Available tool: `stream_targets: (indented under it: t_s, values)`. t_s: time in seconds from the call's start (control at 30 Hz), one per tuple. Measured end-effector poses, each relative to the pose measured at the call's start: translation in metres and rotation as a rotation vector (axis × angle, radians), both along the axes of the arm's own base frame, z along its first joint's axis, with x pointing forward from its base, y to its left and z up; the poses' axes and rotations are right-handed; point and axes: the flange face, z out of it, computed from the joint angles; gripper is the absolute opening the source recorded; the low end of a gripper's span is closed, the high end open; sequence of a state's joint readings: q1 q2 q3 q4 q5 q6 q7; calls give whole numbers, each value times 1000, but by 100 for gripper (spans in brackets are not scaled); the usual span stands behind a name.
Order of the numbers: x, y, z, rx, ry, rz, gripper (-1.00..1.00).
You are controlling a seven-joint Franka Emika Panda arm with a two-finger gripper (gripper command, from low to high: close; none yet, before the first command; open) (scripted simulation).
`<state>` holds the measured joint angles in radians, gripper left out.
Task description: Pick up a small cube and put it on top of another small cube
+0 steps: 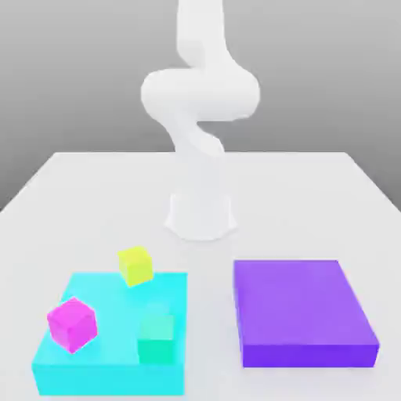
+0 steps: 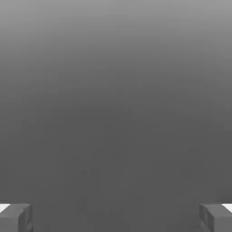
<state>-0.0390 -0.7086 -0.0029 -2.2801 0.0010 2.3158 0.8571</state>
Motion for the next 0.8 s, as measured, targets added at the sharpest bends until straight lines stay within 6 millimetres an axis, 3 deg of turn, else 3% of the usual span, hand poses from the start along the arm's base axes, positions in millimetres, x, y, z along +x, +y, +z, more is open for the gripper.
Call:
stream_targets:
  t_s: [0.2, 0.43, 0.6, 0.8]
  values:
    - [69, -50, -62, 106, 128, -211, 0]
    - [126, -120, -152, 222, 263, -464, 0]
    - [147, -178, -226, 303, 351, -662, 0]
    - [155, -241, -325, 392, 455, -892, 0]
